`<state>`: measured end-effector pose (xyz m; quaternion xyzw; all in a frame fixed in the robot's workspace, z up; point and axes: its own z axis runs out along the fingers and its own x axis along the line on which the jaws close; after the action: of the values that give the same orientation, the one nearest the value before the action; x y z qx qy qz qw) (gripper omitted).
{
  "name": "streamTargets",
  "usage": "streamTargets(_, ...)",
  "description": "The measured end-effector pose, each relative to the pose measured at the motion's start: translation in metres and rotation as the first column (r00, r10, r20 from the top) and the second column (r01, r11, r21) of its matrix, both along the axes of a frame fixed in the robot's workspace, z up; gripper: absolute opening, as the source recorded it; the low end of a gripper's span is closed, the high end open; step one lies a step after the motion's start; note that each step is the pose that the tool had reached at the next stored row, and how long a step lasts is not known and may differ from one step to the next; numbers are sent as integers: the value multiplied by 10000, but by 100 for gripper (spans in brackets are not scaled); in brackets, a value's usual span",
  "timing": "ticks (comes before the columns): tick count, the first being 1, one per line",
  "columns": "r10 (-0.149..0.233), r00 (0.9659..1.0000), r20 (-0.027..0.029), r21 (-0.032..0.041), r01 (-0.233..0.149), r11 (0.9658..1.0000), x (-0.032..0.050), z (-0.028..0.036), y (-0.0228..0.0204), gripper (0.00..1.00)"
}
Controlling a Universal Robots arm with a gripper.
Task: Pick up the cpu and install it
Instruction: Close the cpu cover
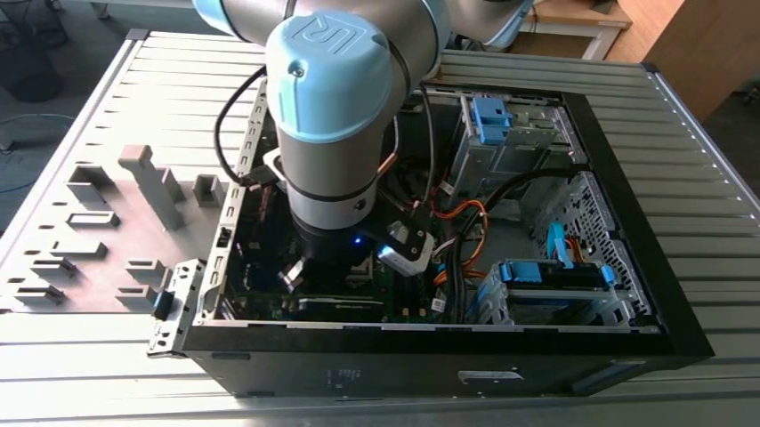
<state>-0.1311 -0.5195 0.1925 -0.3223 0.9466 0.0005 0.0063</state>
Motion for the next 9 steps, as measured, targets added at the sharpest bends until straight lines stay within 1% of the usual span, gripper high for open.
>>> streamTargets(9, 1, 10000, 1, 1, -1, 10000, 8, 0, 17, 11)
